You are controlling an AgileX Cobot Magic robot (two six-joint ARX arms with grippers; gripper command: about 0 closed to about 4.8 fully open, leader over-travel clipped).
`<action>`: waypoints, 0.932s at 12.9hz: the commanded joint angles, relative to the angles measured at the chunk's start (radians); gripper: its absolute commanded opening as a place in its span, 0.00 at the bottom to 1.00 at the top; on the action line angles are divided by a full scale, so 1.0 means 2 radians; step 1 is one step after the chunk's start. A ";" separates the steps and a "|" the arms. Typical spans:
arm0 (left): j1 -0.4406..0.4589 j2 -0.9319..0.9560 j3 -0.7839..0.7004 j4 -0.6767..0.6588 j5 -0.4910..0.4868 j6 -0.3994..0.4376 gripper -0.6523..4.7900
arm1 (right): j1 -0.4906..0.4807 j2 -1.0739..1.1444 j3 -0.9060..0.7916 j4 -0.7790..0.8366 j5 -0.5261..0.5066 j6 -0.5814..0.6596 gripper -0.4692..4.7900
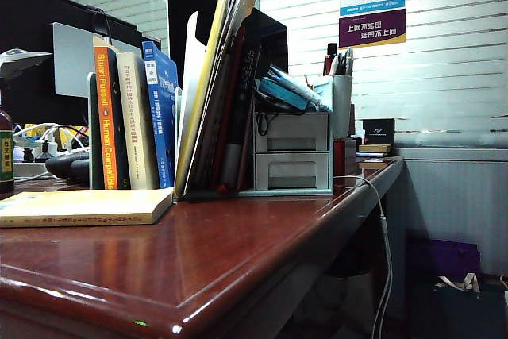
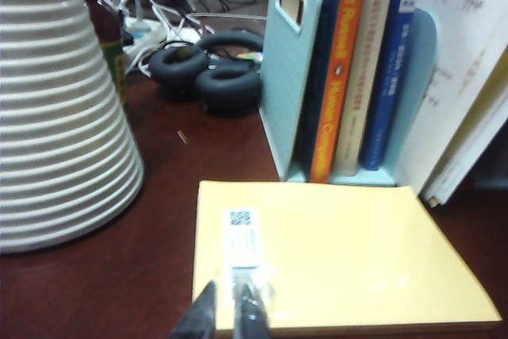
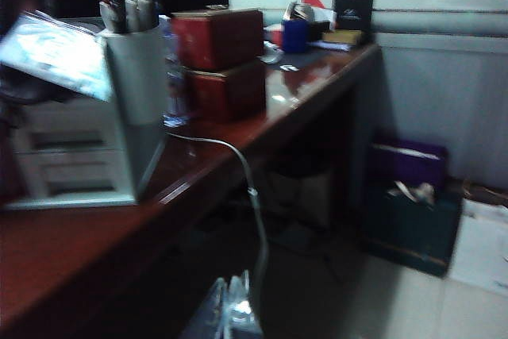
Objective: Pick up the blue book and put it on the bookshelf.
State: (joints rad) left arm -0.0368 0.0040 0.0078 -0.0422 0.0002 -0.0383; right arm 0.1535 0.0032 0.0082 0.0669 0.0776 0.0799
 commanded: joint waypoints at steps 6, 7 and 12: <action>0.000 -0.001 0.000 0.002 0.002 0.001 0.18 | 0.001 0.000 0.000 -0.013 0.018 -0.001 0.09; 0.000 -0.001 0.000 0.001 0.002 0.001 0.18 | 0.001 0.000 0.000 -0.013 0.016 -0.002 0.09; 0.000 -0.001 0.000 0.001 0.002 0.001 0.18 | -0.025 0.000 0.000 -0.022 0.019 -0.104 0.09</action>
State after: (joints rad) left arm -0.0368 0.0025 0.0078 -0.0452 0.0002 -0.0383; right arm 0.1024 0.0032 0.0082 0.0090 0.1097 -0.1249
